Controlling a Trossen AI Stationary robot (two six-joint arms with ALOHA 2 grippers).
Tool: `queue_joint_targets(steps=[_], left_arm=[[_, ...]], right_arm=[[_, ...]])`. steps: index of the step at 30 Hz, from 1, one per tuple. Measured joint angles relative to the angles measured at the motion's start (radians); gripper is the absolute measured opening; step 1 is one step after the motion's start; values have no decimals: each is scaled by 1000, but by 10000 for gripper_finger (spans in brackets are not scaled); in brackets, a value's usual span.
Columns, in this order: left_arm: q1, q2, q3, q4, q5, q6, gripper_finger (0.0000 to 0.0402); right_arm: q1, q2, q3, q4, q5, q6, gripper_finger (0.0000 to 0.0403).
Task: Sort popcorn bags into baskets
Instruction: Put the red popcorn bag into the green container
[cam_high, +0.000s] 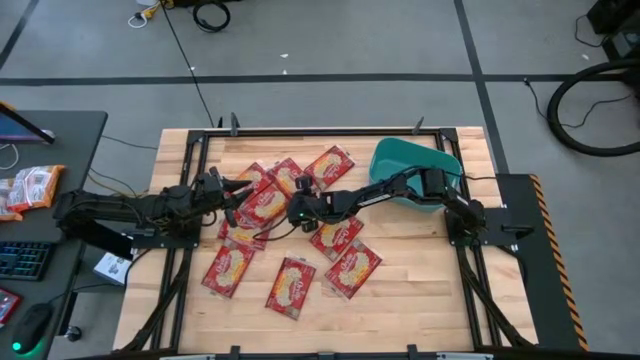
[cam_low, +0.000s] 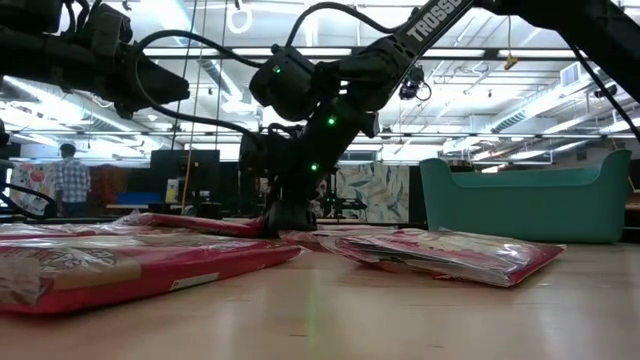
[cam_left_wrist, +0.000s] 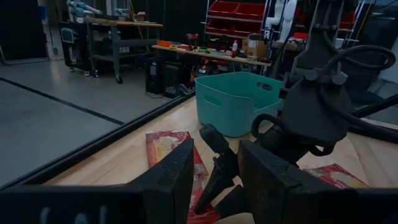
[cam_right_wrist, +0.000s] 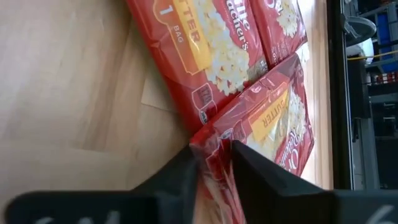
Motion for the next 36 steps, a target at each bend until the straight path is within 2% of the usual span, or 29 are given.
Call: queue_joint_targets(steps=[6, 11, 15, 29, 36], left_arm=[[0, 0, 0, 0, 0, 0, 130], [0, 0, 0, 0, 0, 0, 130], [0, 0, 0, 0, 0, -1, 130], [0, 0, 0, 0, -1, -11, 130], [0, 0, 0, 0, -1, -11, 130]], right_arm=[[9, -9, -1, -8, 10, -4, 9], [32, -56, -2, -11, 60, -13, 16], [49, -106, -2, -29, 76, -16, 6], [134, -204, -1, -136, 356, -132, 6], [155, -284, -1, -241, 413, -113, 5]])
